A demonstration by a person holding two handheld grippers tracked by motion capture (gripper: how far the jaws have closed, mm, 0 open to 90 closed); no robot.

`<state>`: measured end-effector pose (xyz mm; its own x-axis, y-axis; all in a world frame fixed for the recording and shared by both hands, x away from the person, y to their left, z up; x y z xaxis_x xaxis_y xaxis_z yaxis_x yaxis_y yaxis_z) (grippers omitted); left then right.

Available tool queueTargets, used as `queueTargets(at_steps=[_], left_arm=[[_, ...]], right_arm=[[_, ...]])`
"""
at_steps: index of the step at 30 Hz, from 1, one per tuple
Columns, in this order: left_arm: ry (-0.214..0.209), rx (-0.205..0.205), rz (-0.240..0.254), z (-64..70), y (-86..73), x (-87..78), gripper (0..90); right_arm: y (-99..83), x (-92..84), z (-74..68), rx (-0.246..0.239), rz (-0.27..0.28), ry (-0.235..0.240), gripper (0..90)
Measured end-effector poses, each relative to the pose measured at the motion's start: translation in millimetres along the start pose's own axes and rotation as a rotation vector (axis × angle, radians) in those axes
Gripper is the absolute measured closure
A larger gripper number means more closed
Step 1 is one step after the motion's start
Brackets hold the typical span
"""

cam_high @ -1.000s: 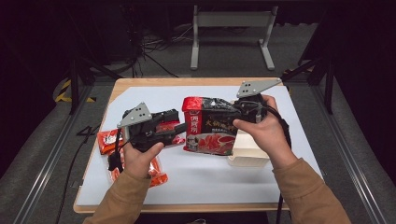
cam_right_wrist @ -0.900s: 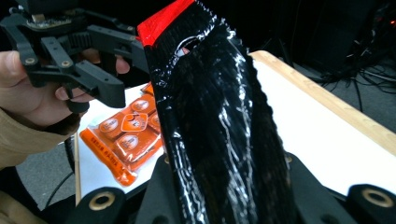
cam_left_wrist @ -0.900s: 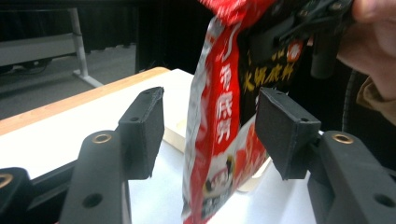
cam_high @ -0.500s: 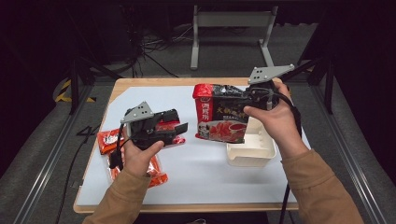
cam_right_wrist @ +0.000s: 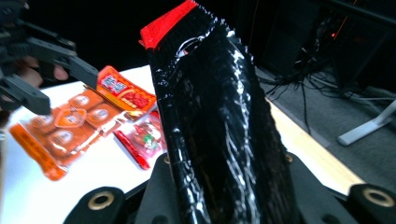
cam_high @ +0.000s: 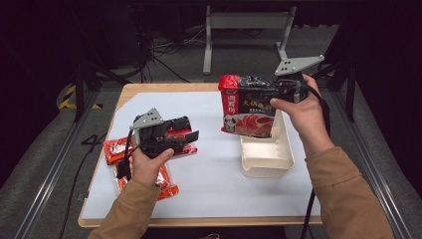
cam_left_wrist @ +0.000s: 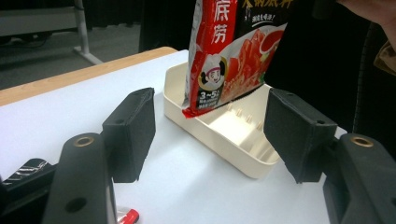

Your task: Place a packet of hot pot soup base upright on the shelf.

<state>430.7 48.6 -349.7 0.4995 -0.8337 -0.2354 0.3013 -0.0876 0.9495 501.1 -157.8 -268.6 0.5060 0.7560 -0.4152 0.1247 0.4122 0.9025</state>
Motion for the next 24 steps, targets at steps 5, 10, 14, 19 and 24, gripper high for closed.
queueTargets(at_steps=[5,10,14,19,24], left_arm=[[0.010,-0.007,-0.003,-4.2,-1.7,0.3,35.0],[0.016,-0.012,-0.005,-6.8,-2.9,0.5,35.0],[0.018,-0.016,-0.007,-8.5,-3.9,0.7,35.0],[0.019,-0.015,-0.010,-9.5,-4.6,1.0,35.1],[0.021,-0.015,-0.015,-10.3,-5.5,1.6,35.1]], right_arm=[[-4.6,1.4,16.5,-0.018,0.003,-0.026,76.7],[-10.4,3.0,33.0,-0.015,-0.013,-0.050,76.7],[-13.6,3.0,43.6,-0.016,-0.019,-0.066,76.7],[-17.5,1.9,55.9,-0.019,-0.012,-0.079,76.7],[-22.7,0.7,67.8,-0.029,-0.009,-0.096,76.7]])
Point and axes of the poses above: each handheld gripper's, and its own axes: x roughly forward along the jaws, y roughly out of its top, z roughly to its right, the point moved 10 cm from there along x, roughly forward along the jaws, and after that the axes turned 4 degrees about z, right-handed, at the moved point
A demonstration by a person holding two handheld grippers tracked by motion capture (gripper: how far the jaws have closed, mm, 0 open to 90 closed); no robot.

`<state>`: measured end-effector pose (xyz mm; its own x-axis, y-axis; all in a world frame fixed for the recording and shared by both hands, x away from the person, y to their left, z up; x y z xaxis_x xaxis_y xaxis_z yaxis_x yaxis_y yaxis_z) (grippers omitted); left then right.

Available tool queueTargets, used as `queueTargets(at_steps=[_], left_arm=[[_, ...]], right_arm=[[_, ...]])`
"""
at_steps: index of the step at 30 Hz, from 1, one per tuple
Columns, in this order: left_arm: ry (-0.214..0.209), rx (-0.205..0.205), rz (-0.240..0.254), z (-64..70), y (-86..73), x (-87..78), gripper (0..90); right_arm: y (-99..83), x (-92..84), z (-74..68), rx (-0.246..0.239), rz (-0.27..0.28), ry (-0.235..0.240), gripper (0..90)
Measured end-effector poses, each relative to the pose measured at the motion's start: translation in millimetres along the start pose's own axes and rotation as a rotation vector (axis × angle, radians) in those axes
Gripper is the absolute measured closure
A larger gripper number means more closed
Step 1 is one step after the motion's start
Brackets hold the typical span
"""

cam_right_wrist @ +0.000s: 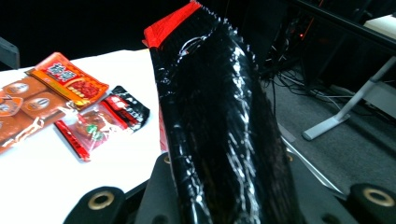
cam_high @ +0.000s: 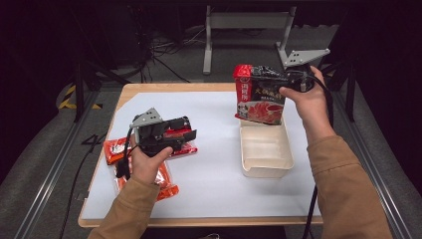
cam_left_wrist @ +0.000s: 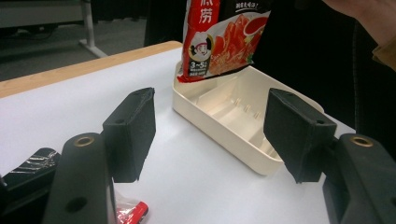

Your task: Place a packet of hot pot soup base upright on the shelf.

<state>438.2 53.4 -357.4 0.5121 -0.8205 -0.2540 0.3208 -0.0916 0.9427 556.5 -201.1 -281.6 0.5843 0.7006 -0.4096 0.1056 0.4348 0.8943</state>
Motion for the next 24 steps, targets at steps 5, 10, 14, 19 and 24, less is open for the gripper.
queueTargets(at_steps=[5,10,14,19,24], left_arm=[[-0.001,-0.007,0.000,-1.2,-0.6,0.3,35.1],[0.002,-0.014,0.000,-3.1,-0.9,-0.4,35.0],[0.001,-0.018,-0.003,-3.1,-1.6,0.1,35.0],[0.002,-0.015,-0.006,-4.1,-2.5,0.7,34.9],[0.003,-0.015,-0.008,-4.4,-3.2,1.4,34.9]], right_arm=[[-4.8,0.2,7.8,-0.011,0.003,-0.014,76.7],[-11.3,0.6,16.9,-0.005,0.030,-0.027,76.7],[-16.3,1.4,21.3,0.004,0.044,-0.027,76.8],[-20.3,2.3,22.3,0.013,0.065,-0.017,76.8],[-24.4,4.4,22.1,0.015,0.060,-0.012,76.9]])
Point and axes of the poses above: each handheld gripper's, and its own axes: x roughly forward along the jaws, y roughly out of its top, z roughly to its right, the point moved 10 cm from there along x, roughly forward along the jaws, and after that the axes turned 4 degrees about z, right-handed, at the moved point
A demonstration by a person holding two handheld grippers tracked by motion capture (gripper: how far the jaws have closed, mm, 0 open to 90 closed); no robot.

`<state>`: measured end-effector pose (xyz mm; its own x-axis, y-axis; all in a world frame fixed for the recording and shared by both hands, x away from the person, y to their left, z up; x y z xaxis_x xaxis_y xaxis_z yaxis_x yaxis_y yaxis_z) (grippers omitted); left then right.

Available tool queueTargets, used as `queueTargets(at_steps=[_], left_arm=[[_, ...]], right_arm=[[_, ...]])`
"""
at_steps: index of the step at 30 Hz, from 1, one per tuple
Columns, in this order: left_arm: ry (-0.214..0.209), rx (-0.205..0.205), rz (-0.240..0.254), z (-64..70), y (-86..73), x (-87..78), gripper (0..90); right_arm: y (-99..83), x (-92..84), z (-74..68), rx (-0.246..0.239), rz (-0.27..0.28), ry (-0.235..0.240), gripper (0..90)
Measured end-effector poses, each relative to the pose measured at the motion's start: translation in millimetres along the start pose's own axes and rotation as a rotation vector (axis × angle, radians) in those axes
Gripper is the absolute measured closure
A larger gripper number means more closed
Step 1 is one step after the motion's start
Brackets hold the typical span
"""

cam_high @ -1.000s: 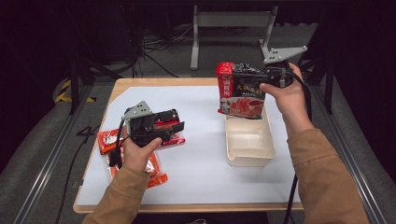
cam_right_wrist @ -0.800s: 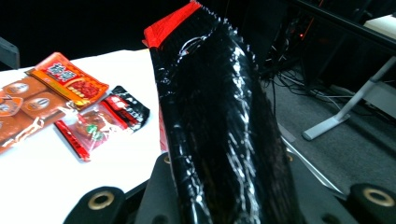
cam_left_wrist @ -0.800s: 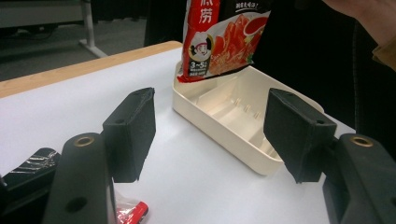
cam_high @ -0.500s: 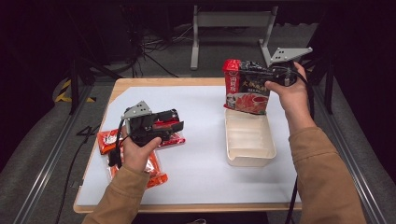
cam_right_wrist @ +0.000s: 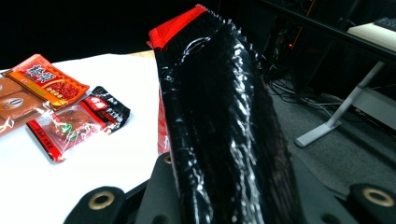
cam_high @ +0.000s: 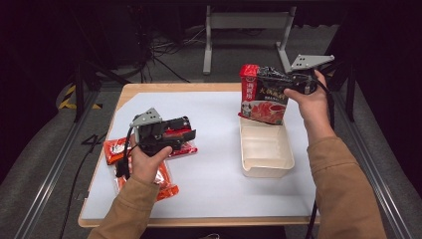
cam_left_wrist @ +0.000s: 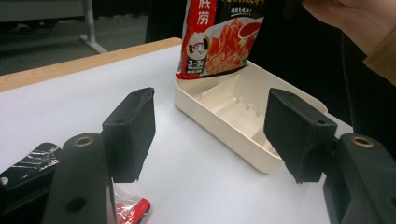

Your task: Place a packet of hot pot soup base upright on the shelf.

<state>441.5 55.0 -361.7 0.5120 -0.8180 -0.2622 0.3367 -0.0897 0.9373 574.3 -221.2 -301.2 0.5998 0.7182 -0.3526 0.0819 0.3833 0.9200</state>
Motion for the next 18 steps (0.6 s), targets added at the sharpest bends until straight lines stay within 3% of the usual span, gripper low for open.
queueTargets(at_steps=[18], left_arm=[[-0.003,-0.009,-0.013,-0.1,-2.7,1.5,33.8]], right_arm=[[-25.2,10.9,-3.2,0.022,-0.025,0.013,75.7]])
Point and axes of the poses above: each handheld gripper's, and its own axes: x roughly forward along the jaws, y roughly out of its top, z roughly to its right, the point moved 10 cm from there along x, roughly forward along the jaws, and after that the axes turned 4 degrees about z, right-handed, at the moved point
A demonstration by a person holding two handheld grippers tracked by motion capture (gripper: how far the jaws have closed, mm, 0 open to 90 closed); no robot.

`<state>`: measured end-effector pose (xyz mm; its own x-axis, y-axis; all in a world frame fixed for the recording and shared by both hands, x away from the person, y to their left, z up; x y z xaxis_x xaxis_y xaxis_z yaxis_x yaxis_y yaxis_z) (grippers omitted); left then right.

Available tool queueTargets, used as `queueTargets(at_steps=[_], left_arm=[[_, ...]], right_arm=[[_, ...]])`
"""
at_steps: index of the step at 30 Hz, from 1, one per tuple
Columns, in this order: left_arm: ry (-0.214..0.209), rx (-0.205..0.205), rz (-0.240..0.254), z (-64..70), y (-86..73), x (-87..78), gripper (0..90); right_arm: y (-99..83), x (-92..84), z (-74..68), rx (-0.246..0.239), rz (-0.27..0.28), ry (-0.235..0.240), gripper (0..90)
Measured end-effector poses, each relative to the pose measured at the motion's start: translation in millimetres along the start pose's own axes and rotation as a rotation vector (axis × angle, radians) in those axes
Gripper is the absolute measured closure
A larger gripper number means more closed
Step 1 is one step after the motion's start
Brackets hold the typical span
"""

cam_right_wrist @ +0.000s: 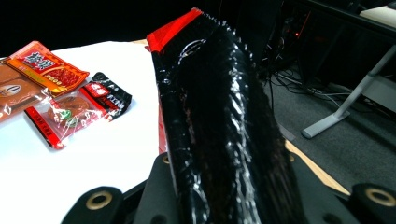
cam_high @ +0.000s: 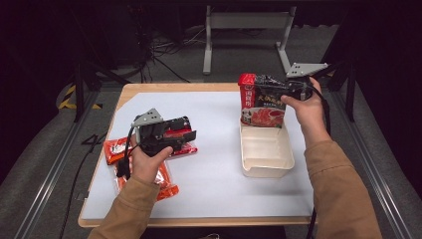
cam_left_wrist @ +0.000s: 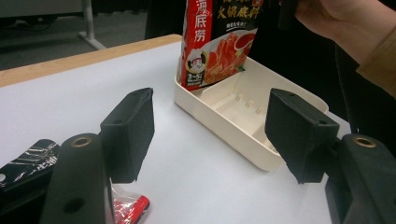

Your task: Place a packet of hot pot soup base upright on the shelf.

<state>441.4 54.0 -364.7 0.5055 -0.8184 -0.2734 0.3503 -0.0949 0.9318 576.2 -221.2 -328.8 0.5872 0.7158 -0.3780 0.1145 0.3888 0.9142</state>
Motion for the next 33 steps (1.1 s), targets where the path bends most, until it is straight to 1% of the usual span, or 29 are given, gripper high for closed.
queueTargets(at_steps=[3,8,10,11,13,14,17,22,23,24,25,30,33], left_arm=[[0.002,0.000,-0.001,-0.3,-0.1,-0.1,33.6],[0.003,0.002,-0.003,-0.4,-0.5,-0.2,33.1],[0.002,0.002,-0.006,-0.6,-1.0,0.2,32.7],[0.002,0.002,-0.006,-0.6,-1.0,0.2,32.5],[0.002,0.003,-0.009,-0.8,-1.7,1.2,32.0],[0.002,0.003,-0.009,-0.8,-1.7,1.2,31.8],[0.002,0.004,-0.014,0.1,-2.4,2.0,31.5],[0.004,0.006,-0.017,-0.3,-2.9,2.0,31.3],[0.002,0.004,-0.021,-0.3,-3.5,2.2,31.3],[0.000,0.005,-0.028,-0.5,-4.4,2.6,31.3],[-0.001,0.007,-0.031,-0.8,-4.9,2.9,31.3],[0.004,0.005,-0.042,-2.6,-6.8,3.0,30.2],[0.008,0.014,-0.048,-4.1,-7.7,3.7,28.4]], right_arm=[[-2.6,0.8,-0.5,0.006,-0.004,0.003,75.1],[-22.0,4.3,0.2,0.040,-0.063,0.004,73.0],[-27.8,4.1,0.8,0.053,-0.069,-0.003,72.8],[-27.8,4.1,0.8,0.053,-0.069,-0.003,72.8],[-33.4,3.2,0.8,0.077,-0.062,-0.014,72.1],[-33.4,3.2,0.8,0.077,-0.062,-0.014,72.1],[-37.7,1.0,1.1,0.095,-0.072,-0.026,72.0],[-43.1,-1.0,1.3,0.098,-0.079,-0.041,72.8],[-44.7,-1.4,1.2,0.102,-0.083,-0.042,73.0],[-50.0,-1.7,1.0,0.117,-0.098,-0.044,73.7],[-50.5,-1.9,0.8,0.122,-0.093,-0.043,73.8],[-50.8,-2.1,0.5,0.121,-0.090,-0.040,73.9],[-50.8,-2.1,0.9,0.123,-0.091,-0.039,73.5]])
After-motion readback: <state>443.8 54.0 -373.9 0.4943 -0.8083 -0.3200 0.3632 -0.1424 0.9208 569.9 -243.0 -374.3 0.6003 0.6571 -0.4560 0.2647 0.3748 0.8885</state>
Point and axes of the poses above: each handheld gripper's, and its own axes: x roughly forward along the jaws, y roughly out of its top, z roughly to its right, the point moved 10 cm from there along x, roughly forward along the jaws, and after that the axes turned 4 degrees about z, right-handed, at the moved point
